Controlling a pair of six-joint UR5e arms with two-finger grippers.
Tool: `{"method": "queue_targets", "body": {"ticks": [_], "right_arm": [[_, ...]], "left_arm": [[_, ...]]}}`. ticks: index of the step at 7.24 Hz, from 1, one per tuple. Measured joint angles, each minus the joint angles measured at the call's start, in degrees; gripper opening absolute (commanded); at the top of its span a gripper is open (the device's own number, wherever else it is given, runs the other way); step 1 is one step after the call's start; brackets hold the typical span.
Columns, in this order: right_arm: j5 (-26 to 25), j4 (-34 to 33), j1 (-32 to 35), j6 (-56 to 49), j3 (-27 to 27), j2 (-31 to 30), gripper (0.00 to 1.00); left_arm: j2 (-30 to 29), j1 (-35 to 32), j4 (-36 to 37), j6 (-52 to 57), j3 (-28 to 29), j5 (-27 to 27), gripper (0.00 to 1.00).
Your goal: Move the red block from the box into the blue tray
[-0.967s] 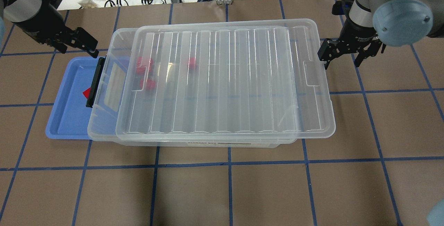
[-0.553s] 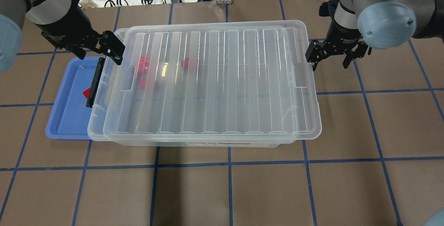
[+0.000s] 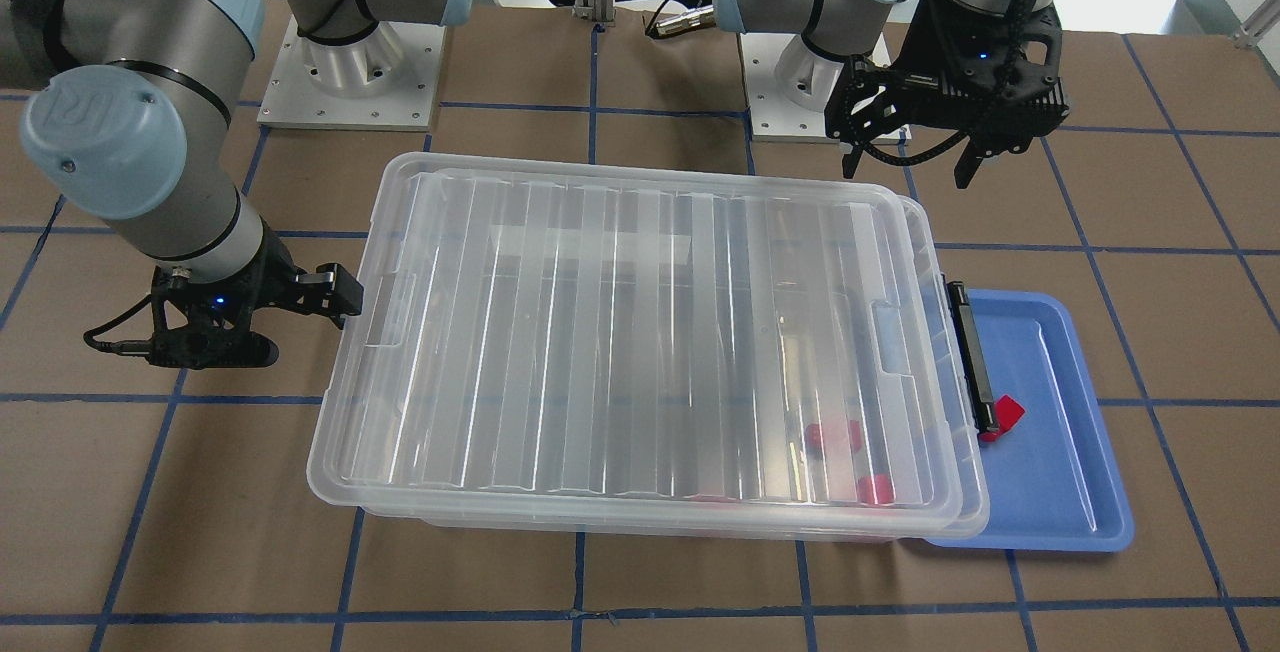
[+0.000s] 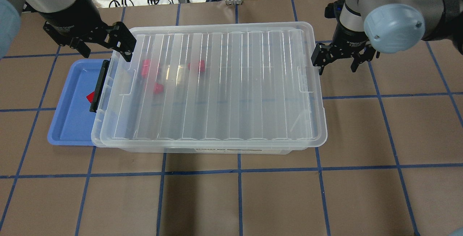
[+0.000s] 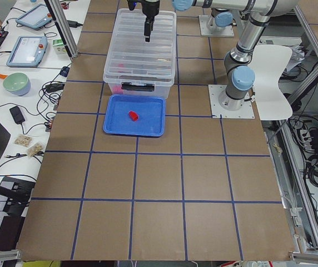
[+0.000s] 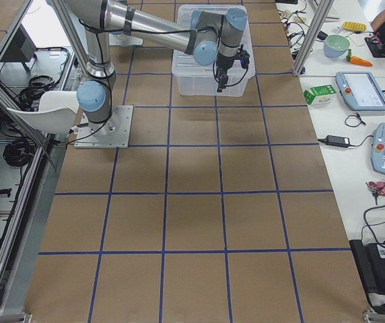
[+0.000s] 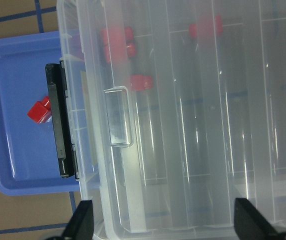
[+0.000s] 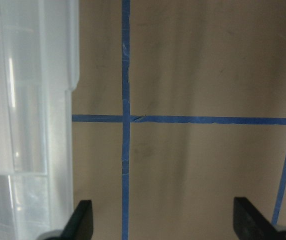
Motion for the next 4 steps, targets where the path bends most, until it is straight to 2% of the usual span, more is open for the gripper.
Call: {"method": "queue_targets", "body": {"ticks": [2,4], "right_arm": [[0.0,0.0,0.6,0.1,0.0,0.1,1.00],[-0.1,-0.1,0.8,0.0,-1.0,-0.3,1.00]], "left_arm": [[-0.8,-0.2,-1.7,-1.4,0.8,0.1,1.00],[0.3,-0.5,-1.7,-1.7,-0.7,-0.2,1.00]]}}
